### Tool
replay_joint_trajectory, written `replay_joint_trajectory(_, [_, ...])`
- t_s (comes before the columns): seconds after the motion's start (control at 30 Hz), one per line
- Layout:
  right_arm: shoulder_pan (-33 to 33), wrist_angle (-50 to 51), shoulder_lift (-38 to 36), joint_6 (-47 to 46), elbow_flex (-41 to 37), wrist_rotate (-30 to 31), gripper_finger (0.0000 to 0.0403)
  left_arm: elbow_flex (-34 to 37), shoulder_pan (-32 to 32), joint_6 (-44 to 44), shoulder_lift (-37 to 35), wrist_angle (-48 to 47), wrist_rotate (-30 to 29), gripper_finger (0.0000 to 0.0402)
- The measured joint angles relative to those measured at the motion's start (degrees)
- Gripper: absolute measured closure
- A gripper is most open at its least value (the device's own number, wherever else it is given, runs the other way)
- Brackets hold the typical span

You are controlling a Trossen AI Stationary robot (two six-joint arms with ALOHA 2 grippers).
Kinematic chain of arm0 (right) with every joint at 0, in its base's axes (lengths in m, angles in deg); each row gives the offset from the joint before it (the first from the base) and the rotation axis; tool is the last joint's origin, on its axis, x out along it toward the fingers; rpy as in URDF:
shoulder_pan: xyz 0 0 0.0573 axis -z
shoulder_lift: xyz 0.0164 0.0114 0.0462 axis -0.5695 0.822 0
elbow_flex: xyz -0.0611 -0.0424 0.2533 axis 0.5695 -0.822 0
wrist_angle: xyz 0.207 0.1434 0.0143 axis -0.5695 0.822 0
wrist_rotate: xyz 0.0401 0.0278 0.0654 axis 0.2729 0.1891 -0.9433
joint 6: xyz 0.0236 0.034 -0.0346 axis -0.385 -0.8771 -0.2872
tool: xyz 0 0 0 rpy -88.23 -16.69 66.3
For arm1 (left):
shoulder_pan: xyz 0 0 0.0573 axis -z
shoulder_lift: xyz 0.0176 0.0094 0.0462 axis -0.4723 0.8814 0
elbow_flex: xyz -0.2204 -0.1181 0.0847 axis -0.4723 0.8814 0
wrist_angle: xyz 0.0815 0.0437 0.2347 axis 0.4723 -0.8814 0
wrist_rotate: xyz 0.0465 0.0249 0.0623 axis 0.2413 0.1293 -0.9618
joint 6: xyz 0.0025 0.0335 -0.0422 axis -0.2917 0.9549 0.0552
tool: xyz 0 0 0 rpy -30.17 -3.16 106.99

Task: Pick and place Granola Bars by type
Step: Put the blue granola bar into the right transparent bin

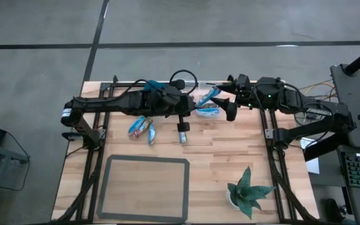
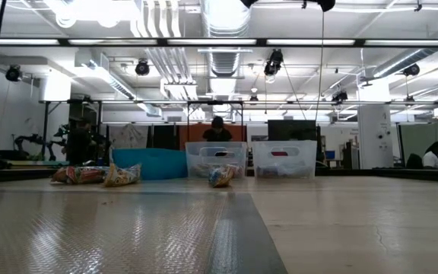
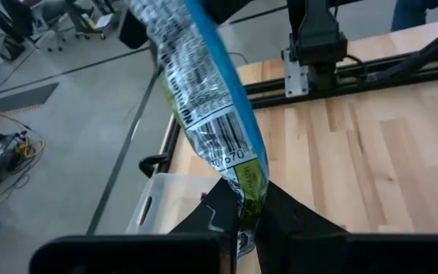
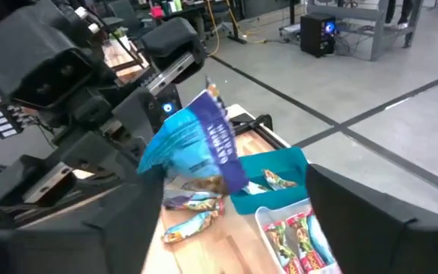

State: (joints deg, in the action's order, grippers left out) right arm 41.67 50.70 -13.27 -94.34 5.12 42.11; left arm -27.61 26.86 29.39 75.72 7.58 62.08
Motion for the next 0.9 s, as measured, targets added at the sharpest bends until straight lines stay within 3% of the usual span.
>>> replay_joint_trajectory(0.33, [0.07,-0.18,0.59,1.35,0.0,-0.35,0.0259,0.06,0.02,-0.35,0.0,0.15,0.39,0.0397])
replay_joint_trajectory(0.6, [0.07,-0.6,0.58,0.6,-0.02,-1.86,0.0344,0.3,-0.06,-0.7,0.0,-1.13,0.73,0.0397])
replay_joint_trajectory(0.73, [0.11,-0.69,0.58,1.45,-0.02,-6.02,0.0352,0.84,-0.09,-0.98,0.0,-1.08,0.76,0.0397])
replay_joint_trajectory(0.9, [0.07,-0.87,0.56,-0.22,-0.02,-7.75,0.0298,1.02,-0.13,-1.39,0.02,-1.04,1.28,0.0397])
